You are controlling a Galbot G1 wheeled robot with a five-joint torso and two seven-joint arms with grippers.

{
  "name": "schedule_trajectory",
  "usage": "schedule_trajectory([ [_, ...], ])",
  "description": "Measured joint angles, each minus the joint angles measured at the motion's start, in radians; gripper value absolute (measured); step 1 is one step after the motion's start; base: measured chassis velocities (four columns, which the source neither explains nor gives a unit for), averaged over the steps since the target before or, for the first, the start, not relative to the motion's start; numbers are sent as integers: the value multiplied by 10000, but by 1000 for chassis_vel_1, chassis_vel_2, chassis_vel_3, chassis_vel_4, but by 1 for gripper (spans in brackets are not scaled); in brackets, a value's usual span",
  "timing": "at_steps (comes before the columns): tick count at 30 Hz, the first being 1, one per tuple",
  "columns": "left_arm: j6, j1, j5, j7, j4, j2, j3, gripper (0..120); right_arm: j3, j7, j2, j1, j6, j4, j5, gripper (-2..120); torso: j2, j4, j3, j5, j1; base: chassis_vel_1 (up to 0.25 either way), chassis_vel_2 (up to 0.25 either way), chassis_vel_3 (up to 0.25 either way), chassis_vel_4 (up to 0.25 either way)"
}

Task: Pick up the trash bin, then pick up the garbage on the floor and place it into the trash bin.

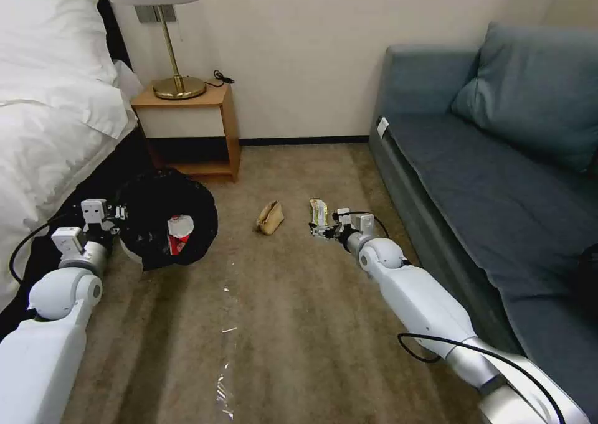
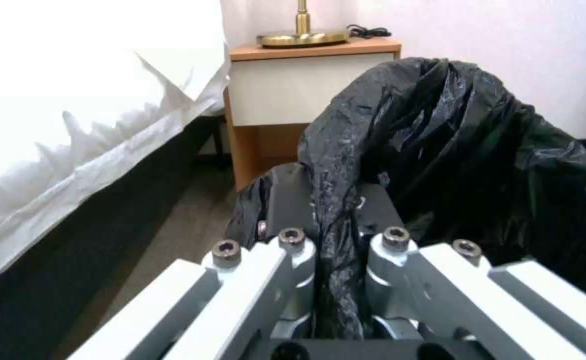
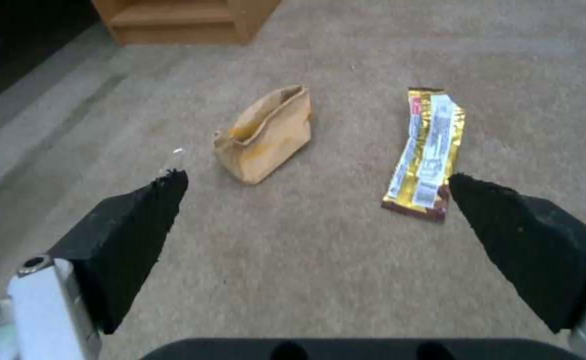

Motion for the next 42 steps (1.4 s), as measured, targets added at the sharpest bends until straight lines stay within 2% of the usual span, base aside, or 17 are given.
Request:
schedule_trajectory([
  [18, -3, 265, 96, 63, -7, -80, -206, 4, 68, 21, 118, -37, 89, -139, -124, 100, 0, -3, -1, -2, 0, -108, 108, 110, -106],
  [32, -16, 264, 152, 152, 135, -126, -167, 4, 58, -118, 239, 65, 189, -465, -264, 100, 0, -3, 0, -2, 1, -136, 141, 139, -139],
  [42, 58, 482, 241, 167, 16, -63, -170, 4, 122, -179, 328, 76, 250, -660, -473, 100, 0, -1, -1, -1, 1, -138, 143, 140, -144],
])
